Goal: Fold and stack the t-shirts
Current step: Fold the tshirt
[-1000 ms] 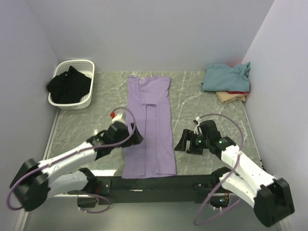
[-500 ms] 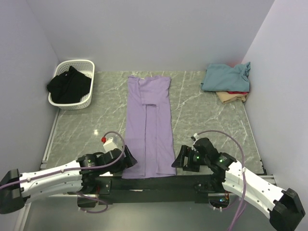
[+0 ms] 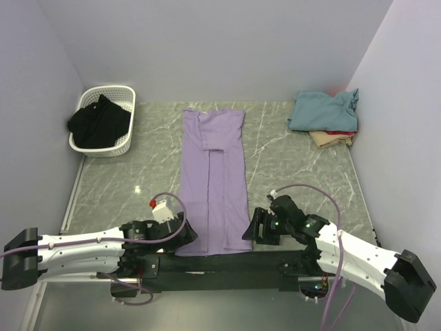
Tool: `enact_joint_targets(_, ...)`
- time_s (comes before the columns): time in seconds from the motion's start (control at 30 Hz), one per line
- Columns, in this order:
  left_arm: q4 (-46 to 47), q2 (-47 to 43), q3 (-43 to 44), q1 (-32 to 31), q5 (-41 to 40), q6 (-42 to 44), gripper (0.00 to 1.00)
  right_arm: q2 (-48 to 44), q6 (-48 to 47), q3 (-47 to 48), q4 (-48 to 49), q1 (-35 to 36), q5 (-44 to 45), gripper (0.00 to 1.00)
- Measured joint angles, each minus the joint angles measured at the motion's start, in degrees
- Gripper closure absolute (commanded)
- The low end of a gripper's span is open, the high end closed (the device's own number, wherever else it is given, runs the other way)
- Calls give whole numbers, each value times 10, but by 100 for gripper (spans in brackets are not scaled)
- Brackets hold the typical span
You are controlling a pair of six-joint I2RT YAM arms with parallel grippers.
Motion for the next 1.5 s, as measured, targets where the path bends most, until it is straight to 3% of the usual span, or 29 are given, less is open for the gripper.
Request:
enact_joint_targets(0.07,3,-12,-9,0,7,-5,39,15,1,0,4,6,3,46)
enact_joint_targets(0.17,3,-14,-14,0,14,-9,60,45,7,2,27,24,-1,56)
enact_joint_targets(0.23,-4,-8,-15,-1,19,-8,76,65,11,2,40,40,-3,70)
enact_joint_targets(0.3,-8,-1,-15,-1,22,-7,89,83,12,8,47,58,-1,77)
enact_joint_targets(0.33,-8,2,-15,-1,24,-7,93,92,13,10,48,67,2,86)
enact_joint_targets(0.4,-10,6,-14,-1,24,-5,99,100,14,11,47,81,8,91)
enact_joint_targets(0.57,-39,6,4,-1,24,-2,99,85,12,47,16,101,39,99)
enact_joint_targets(0.8,-99,-2,86,-1,12,14,99,23,-3,107,-34,105,80,99)
enact_joint_targets(1.1,-139,4,176,8,-41,44,94,52,-51,202,-97,105,151,94)
enact_joint_targets(1.3,-106,54,196,107,-45,119,96,141,-109,300,-111,84,205,95)
enact_joint_targets(1.5,-27,120,202,231,0,219,95,220,-169,343,-100,9,207,95)
